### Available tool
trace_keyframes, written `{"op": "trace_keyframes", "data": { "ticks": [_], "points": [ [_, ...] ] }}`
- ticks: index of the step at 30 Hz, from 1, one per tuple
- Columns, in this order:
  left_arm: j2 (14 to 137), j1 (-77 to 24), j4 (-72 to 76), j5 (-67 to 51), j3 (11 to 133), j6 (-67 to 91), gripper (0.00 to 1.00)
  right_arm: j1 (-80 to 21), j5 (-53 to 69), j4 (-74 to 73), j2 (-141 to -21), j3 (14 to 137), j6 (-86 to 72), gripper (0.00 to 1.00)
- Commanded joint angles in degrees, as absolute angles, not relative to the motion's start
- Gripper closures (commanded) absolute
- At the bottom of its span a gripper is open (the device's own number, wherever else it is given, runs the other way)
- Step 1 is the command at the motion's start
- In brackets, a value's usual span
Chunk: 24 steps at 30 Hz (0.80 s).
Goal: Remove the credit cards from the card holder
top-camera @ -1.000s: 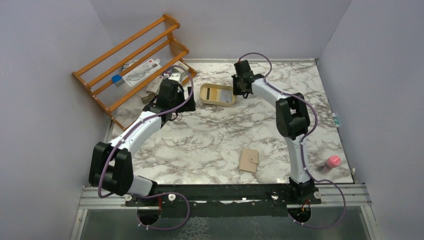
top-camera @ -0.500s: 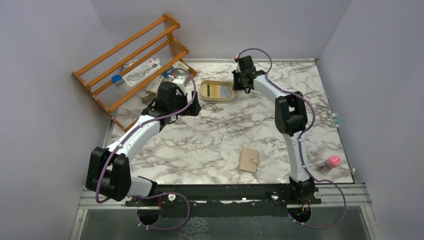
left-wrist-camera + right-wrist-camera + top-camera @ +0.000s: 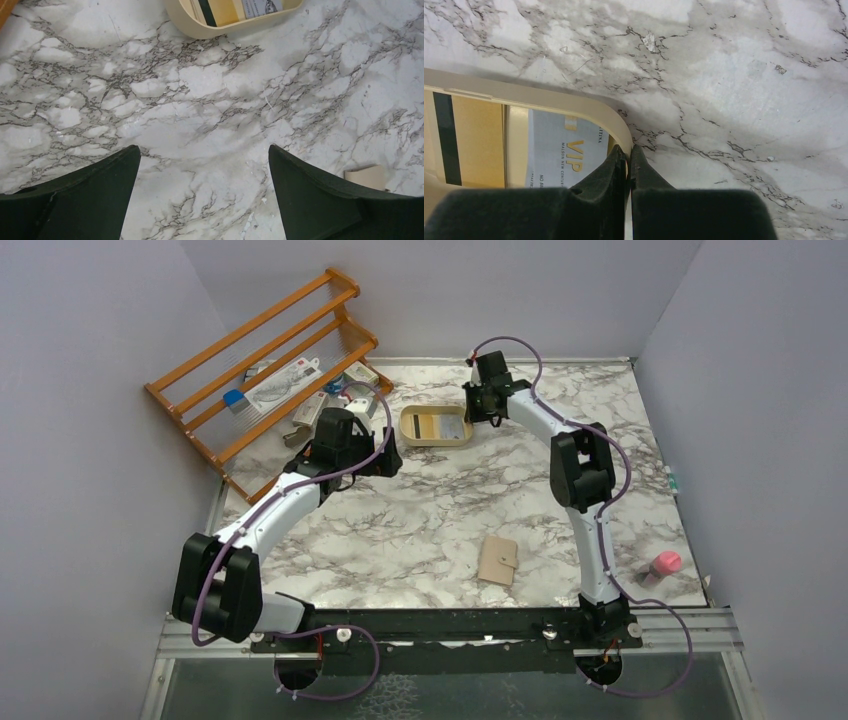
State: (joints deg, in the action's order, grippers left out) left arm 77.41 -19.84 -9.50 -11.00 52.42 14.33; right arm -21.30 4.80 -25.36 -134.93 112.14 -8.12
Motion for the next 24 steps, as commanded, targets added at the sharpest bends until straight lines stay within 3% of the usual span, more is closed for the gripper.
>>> {"op": "trace_keyframes", "data": {
  "ticks": [1, 14, 19, 24],
  "points": [
    [76.56, -19.86, -9.31, -9.96, 50.63, 14.21, 0.01, -21.05, 7.61, -28.40, -132.38, 112.59, -6.86, 0.96],
    [83.67, -19.86, -9.24, -12.54, 55.55, 14.56, 0.01, -21.09, 8.80, -35.66, -131.55, 122.46, -6.50, 0.37],
    [84.58, -19.73, -8.98, -13.45, 58.77, 15.56, 0.01, -20.74, 4.88, -37.76, -128.07, 127.02, -5.37, 0.06],
    [82.51, -19.29, -7.89, -12.38, 56.85, 13.13, 0.01, -20.22, 2.03, -36.29, -119.26, 121.73, -7.05, 0.00]
  ]
}}
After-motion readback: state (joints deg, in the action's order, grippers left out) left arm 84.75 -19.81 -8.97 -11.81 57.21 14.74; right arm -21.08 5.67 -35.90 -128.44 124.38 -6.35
